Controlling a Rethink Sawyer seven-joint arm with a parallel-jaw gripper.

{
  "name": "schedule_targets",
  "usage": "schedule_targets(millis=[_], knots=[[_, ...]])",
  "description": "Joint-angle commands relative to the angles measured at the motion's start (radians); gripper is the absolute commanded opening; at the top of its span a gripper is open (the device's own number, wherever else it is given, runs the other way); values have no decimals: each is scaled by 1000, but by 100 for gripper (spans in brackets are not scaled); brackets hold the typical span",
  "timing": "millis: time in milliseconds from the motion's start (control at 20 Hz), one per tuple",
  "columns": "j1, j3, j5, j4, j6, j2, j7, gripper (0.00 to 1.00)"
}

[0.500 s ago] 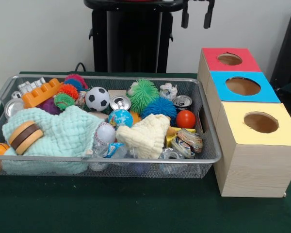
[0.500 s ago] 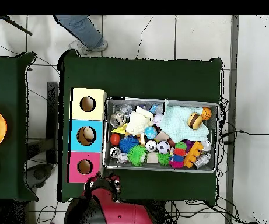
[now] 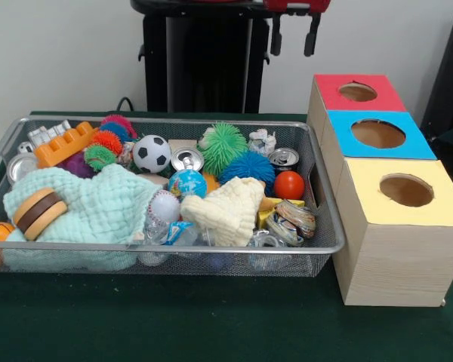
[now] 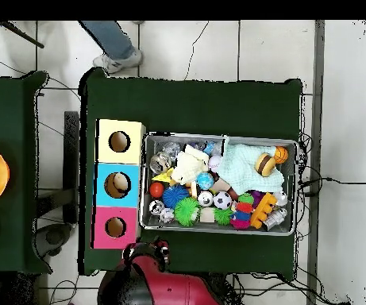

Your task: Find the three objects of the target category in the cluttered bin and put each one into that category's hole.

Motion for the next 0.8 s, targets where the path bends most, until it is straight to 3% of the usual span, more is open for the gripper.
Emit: schedule_targets(millis=[50, 300, 500, 800], knots=[[-32, 61, -57, -37, -101, 113, 127, 100], [-50, 67, -77, -80, -134, 171, 113, 100], [-116, 112, -117, -139, -148, 237, 69, 100], [-145, 131, -151, -156, -120, 234, 63, 100]])
